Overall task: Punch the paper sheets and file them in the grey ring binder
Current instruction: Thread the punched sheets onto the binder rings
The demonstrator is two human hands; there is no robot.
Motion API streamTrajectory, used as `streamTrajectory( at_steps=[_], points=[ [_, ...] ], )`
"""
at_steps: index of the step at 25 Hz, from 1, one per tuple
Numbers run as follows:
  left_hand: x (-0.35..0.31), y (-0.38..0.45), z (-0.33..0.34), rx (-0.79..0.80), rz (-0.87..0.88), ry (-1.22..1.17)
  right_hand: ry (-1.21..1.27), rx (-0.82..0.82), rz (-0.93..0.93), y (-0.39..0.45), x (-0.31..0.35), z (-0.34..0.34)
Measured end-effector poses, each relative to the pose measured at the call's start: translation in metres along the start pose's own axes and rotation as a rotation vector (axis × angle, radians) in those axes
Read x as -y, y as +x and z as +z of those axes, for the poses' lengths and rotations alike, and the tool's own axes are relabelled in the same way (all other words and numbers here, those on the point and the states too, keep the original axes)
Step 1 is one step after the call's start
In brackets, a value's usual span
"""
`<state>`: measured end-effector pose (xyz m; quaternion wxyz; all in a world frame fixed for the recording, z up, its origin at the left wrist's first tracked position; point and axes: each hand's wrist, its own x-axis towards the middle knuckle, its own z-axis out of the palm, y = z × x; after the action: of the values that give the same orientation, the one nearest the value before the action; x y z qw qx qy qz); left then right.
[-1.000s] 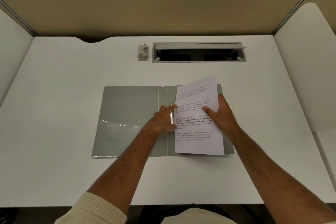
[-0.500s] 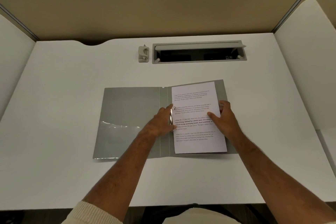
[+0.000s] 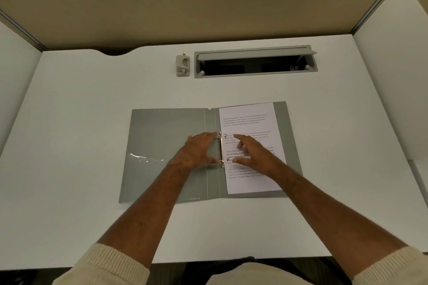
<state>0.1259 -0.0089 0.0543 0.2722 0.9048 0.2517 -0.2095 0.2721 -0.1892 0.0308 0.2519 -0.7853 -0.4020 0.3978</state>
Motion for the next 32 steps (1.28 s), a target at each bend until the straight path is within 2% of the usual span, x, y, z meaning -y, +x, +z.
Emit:
streamTrajectory(
  at_steps=[8,17,25,32],
  points=[
    [0.013,0.001,0.01,0.019,0.021,-0.102,-0.043,0.046,-0.048,0.026,-0.012,0.007],
    [0.018,0.006,0.01,0.011,0.0,-0.176,-0.1,0.013,-0.065,0.028,-0.018,0.011],
    [0.016,0.013,0.018,-0.007,-0.013,-0.12,-0.223,-0.004,-0.098,0.028,-0.015,0.018],
    [0.015,0.013,0.019,0.01,0.01,-0.053,-0.196,0.016,-0.084,0.024,-0.011,0.015]
  ],
)
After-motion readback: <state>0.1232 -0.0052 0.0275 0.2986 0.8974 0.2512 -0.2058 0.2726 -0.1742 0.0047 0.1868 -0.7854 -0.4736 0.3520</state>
